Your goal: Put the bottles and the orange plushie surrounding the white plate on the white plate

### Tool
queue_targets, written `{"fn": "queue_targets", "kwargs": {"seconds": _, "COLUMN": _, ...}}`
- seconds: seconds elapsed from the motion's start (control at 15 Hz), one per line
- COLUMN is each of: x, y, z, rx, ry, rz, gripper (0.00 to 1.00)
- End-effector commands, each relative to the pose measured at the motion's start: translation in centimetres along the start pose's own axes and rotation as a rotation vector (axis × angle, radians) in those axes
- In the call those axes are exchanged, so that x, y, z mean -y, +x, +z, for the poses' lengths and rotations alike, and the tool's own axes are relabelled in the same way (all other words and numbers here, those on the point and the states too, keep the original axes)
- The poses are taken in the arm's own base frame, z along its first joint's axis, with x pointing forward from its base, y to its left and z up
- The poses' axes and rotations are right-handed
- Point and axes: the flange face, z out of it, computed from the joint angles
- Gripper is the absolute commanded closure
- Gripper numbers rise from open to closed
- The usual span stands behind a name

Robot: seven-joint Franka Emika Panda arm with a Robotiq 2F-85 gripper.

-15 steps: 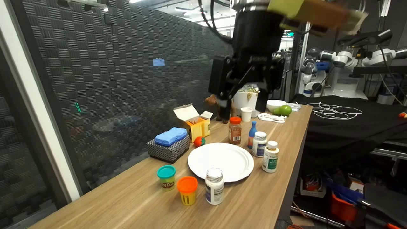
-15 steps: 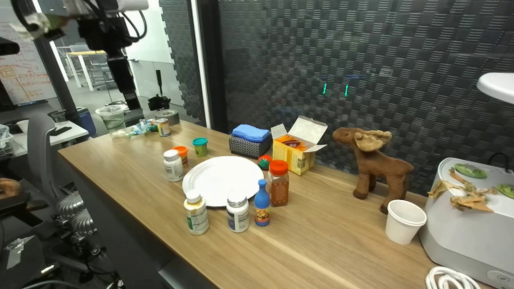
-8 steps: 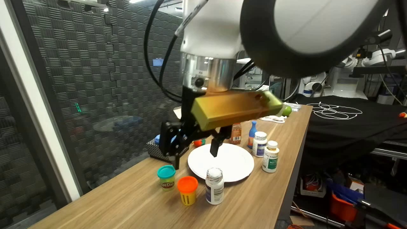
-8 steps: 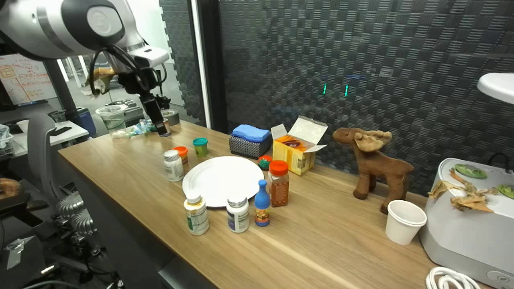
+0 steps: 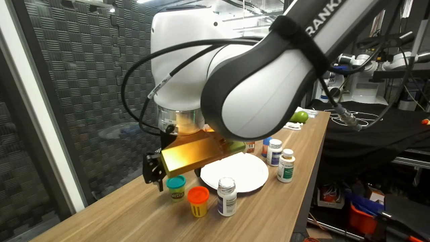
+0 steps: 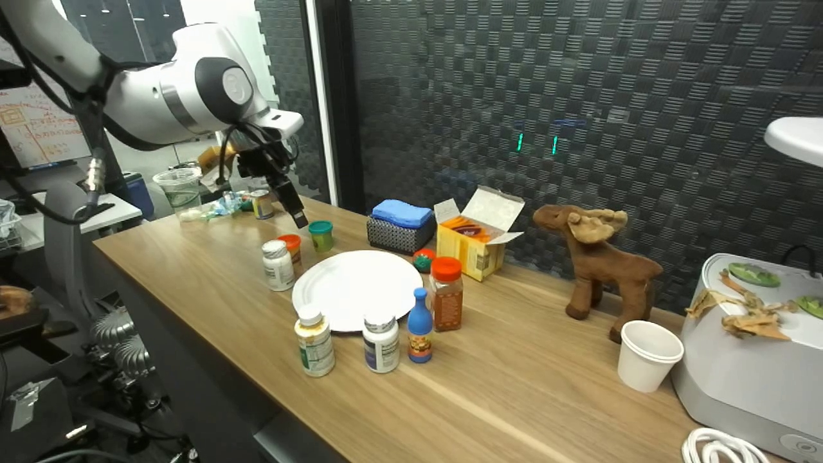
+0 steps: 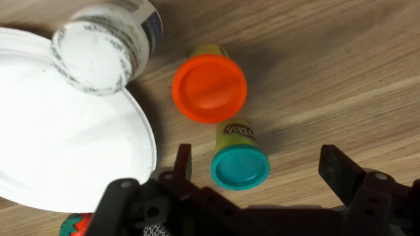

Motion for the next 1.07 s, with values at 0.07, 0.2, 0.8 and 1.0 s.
{"fn": "queue_targets", "kwargs": {"seconds": 0.07, "x": 0.9, "y": 3.7, "z": 1.1, "rx": -0.053, "ry": -0.014, "rz": 0.023, "gripper": 0.00}}
{"fn": "queue_targets", "kwargs": {"seconds": 0.2, "x": 0.7, "y": 4.1, "z": 2.0, "rx": -0.038, "ry": -0.018, "rz": 0.030, "gripper": 0.00}}
{"fn": "queue_targets", "kwargs": {"seconds": 0.8, "x": 1.4, "y": 1.9, "z": 5.6, "rx": 0.024, "ry": -0.040, "rz": 0.039, "gripper": 0.29}}
{"fn": "queue_targets", "kwargs": {"seconds": 1.0, "x": 1.8, "y": 2.6, "z": 4.8, "rx": -0.014, "ry": -0.046, "rz": 0.032, "gripper": 0.54}}
